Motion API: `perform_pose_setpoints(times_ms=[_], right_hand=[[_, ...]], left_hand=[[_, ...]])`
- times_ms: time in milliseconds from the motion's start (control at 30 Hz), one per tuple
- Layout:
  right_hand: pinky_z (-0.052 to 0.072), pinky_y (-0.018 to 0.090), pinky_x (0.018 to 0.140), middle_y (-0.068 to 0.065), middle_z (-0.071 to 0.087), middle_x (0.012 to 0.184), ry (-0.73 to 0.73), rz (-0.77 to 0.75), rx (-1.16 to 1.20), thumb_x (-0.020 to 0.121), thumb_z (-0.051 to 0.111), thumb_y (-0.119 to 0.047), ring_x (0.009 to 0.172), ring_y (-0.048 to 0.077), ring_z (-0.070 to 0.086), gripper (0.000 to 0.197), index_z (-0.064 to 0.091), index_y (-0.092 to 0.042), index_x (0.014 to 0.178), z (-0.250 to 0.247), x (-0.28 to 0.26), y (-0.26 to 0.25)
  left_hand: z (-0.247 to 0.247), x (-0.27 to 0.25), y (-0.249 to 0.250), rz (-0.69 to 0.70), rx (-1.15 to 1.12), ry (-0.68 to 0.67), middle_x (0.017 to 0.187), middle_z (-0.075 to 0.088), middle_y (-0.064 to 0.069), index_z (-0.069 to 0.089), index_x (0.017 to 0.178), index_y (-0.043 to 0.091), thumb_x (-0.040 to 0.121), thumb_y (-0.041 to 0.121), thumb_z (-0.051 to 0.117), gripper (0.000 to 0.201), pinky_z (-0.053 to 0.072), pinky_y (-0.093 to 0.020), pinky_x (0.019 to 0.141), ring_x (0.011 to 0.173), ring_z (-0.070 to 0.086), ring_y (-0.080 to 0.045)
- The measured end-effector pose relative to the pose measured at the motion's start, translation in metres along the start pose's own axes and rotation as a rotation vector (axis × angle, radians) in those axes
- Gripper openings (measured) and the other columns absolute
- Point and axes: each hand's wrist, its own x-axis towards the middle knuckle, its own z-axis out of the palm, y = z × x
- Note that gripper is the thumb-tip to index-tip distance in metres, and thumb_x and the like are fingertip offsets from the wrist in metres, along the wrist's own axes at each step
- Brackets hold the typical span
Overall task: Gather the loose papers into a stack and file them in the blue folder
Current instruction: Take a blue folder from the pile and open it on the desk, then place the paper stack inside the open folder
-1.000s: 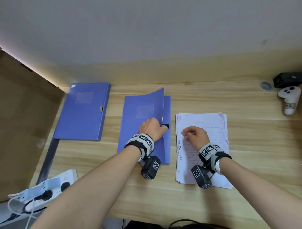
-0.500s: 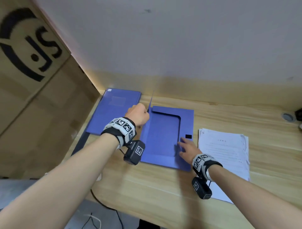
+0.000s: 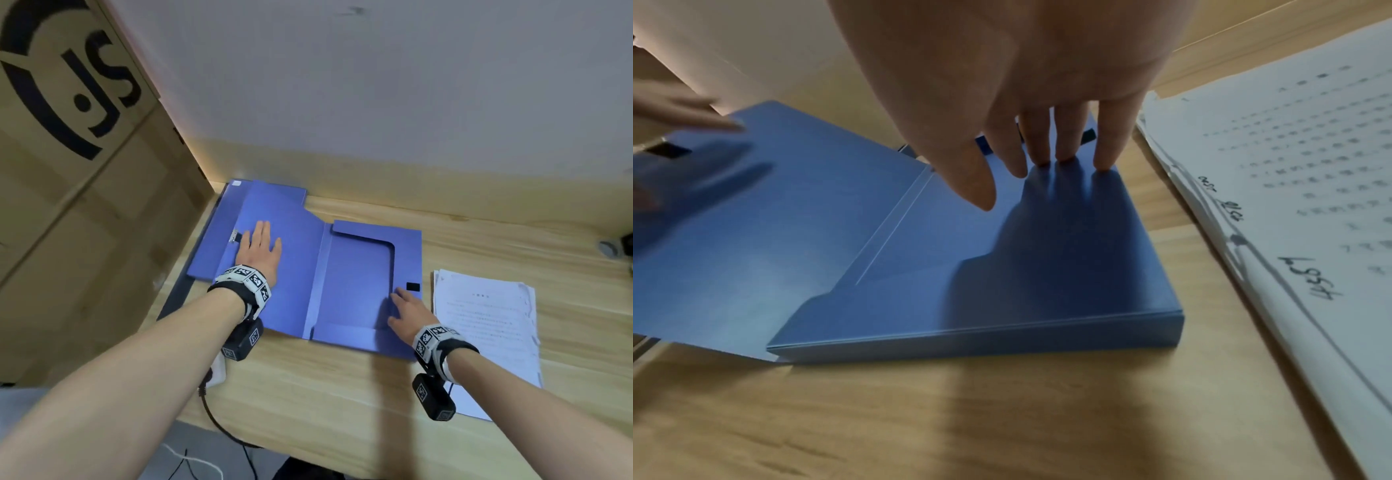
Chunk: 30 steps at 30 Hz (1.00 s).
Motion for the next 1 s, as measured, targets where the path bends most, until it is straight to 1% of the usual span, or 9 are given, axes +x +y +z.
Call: perform_pose_setpoints(times_ms=[100,233,367,533,600,700,767,867,1000], right_hand=[[0.029,0.032,0.116,-0.002,0.013,0.164,0.048,0.018,-0.050,0.096,0.048,-0.029,0.149,0.019,0.020,0.063,0.027,-0.011,0.152,0.006,-0.001,-0.001],[0.038,0.036,0.110,-0.007,0.012,0.164,0.079,0.063,-0.106,0.096,0.046,-0.031,0.149,0.016,0.020,0.062,0.026,-0.015,0.152,0.012,-0.004,-0.007],[0.041,0.036,0.107,-0.008,0.013,0.164,0.081,0.101,-0.107,0.097,0.045,-0.030,0.149,0.014,0.019,0.059,0.028,-0.016,0.152,0.013,-0.004,-0.013],[0.045,0.037,0.101,-0.008,0.021,0.161,0.111,0.113,-0.094,0.096,0.044,-0.028,0.144,0.017,0.029,0.050,0.041,-0.015,0.144,0.009,-0.004,-0.015],[0.046,0.037,0.100,-0.007,0.025,0.160,0.106,0.097,-0.082,0.096,0.045,-0.028,0.141,0.018,0.033,0.047,0.044,-0.015,0.141,0.008,-0.004,-0.013],[0.039,0.036,0.109,-0.004,0.029,0.159,0.123,0.067,0.051,0.095,0.047,-0.028,0.142,0.020,0.032,0.051,0.043,-0.018,0.145,0.004,-0.004,-0.004],[0.036,0.036,0.111,-0.001,0.035,0.155,0.194,0.069,0.159,0.094,0.050,-0.026,0.140,0.021,0.036,0.050,0.046,-0.017,0.143,-0.001,-0.008,0.007],[0.036,0.035,0.109,0.005,0.044,0.148,0.270,0.109,0.238,0.093,0.052,-0.021,0.135,0.024,0.042,0.045,0.052,-0.013,0.137,-0.011,-0.021,0.036],[0.035,0.035,0.106,0.007,0.047,0.144,0.303,0.208,0.268,0.094,0.051,-0.020,0.133,0.025,0.043,0.042,0.053,-0.011,0.135,-0.020,-0.047,0.095]], left_hand=[[0.024,0.012,0.016,0.085,-0.182,-0.233,0.165,-0.016,-0.017,0.018,0.157,0.018,0.092,0.019,0.054,0.074,0.007,-0.053,0.123,0.153,-0.013,-0.035],[0.048,0.023,0.042,0.122,-0.288,-0.272,0.166,-0.011,-0.013,0.023,0.154,0.022,0.092,0.026,0.051,0.068,0.019,-0.056,0.118,0.153,-0.009,-0.036],[0.063,0.035,0.047,0.119,-0.335,-0.326,0.165,-0.018,-0.014,0.019,0.155,0.024,0.092,0.028,0.049,0.069,0.026,-0.061,0.113,0.152,-0.011,-0.040],[0.052,0.034,0.055,0.099,-0.352,-0.294,0.164,-0.008,-0.020,0.039,0.143,0.020,0.091,0.026,0.048,0.052,0.026,-0.057,0.113,0.150,0.000,-0.043],[0.042,0.031,0.060,0.094,-0.368,-0.245,0.162,0.007,-0.020,0.047,0.134,0.016,0.090,0.029,0.050,0.046,0.029,-0.054,0.111,0.148,0.010,-0.039],[0.028,0.030,0.075,0.158,-0.455,-0.125,0.148,0.035,-0.016,0.051,0.124,0.012,0.089,0.030,0.051,0.040,0.035,-0.048,0.105,0.141,0.028,-0.035],[0.013,0.027,0.094,0.223,-0.562,-0.082,0.142,0.046,-0.013,0.050,0.130,0.010,0.090,0.028,0.048,0.043,0.041,-0.046,0.102,0.134,0.040,-0.034],[-0.013,0.017,0.131,0.289,-0.735,-0.062,0.145,0.050,-0.010,0.043,0.144,0.015,0.092,0.024,0.048,0.053,0.043,-0.043,0.103,0.132,0.049,-0.034],[-0.033,0.003,0.190,0.345,-0.968,-0.079,0.137,0.058,-0.009,0.049,0.140,0.014,0.093,0.020,0.051,0.048,0.045,-0.039,0.102,0.125,0.055,-0.032]])
